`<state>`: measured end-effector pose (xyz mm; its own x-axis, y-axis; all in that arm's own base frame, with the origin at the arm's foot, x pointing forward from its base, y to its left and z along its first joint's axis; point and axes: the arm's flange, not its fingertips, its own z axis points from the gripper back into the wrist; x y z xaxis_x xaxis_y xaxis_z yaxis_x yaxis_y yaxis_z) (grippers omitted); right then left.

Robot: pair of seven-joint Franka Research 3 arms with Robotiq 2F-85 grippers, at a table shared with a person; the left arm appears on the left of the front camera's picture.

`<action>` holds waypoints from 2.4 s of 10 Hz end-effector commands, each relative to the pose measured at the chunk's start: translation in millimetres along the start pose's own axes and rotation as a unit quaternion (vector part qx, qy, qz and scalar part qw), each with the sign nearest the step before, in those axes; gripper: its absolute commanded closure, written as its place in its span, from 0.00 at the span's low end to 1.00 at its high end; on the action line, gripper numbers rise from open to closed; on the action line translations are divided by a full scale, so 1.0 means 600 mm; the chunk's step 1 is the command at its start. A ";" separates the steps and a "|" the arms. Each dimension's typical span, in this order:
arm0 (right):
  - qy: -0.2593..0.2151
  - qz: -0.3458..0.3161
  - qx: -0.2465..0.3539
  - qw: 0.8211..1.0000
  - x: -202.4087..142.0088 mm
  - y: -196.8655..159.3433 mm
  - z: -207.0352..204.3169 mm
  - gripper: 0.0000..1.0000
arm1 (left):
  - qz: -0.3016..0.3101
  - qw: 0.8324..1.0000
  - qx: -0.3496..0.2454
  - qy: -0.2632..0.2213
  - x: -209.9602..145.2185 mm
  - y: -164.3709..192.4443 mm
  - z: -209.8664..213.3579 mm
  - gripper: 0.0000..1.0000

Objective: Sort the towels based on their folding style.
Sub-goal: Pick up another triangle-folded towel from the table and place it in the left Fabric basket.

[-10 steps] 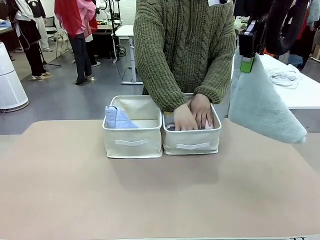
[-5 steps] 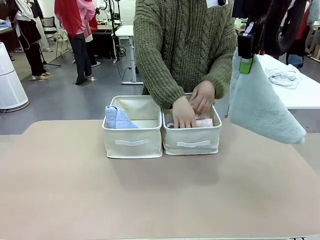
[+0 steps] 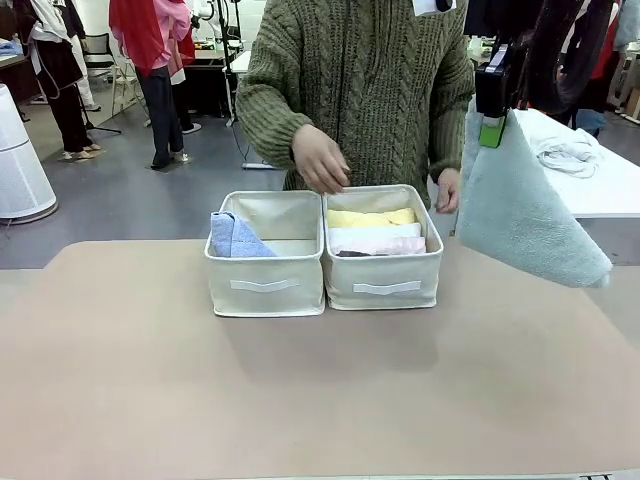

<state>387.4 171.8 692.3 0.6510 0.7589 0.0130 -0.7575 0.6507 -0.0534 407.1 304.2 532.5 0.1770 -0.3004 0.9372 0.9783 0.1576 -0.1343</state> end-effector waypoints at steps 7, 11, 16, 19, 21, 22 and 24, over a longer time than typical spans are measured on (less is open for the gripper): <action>-0.065 0.149 -0.048 0.986 0.355 -0.050 0.028 0.82 | -0.003 1.000 0.004 -0.006 0.003 -0.003 0.000 0.00; -0.115 0.238 -0.027 0.964 0.543 -0.017 0.013 0.82 | -0.003 1.000 0.004 -0.006 0.003 -0.003 0.000 0.00; -0.179 0.207 0.022 0.962 0.559 -0.022 -0.024 0.82 | -0.003 1.000 0.004 -0.006 0.003 -0.003 0.000 0.00; -0.149 0.223 -0.003 0.963 0.511 -0.005 -0.078 0.82 | -0.003 1.000 0.004 -0.006 0.003 -0.003 0.000 0.00; -0.149 0.223 -0.003 0.963 0.511 -0.005 -0.078 0.82 | -0.003 1.000 0.004 -0.006 0.003 -0.003 0.000 0.00; -0.152 0.221 0.005 0.963 0.513 -0.007 -0.082 0.82 | -0.003 1.000 0.004 -0.006 0.003 -0.003 0.000 0.00; -0.185 0.251 -0.015 0.950 0.529 0.011 -0.078 0.82 | -0.003 1.000 0.004 -0.006 0.003 -0.003 0.000 0.00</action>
<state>592.4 407.8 649.3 0.1990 0.9323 0.3022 -0.9601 0.2472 -0.1305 407.1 304.0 532.6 0.1766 -0.3002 0.9374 0.9784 0.1571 -0.1341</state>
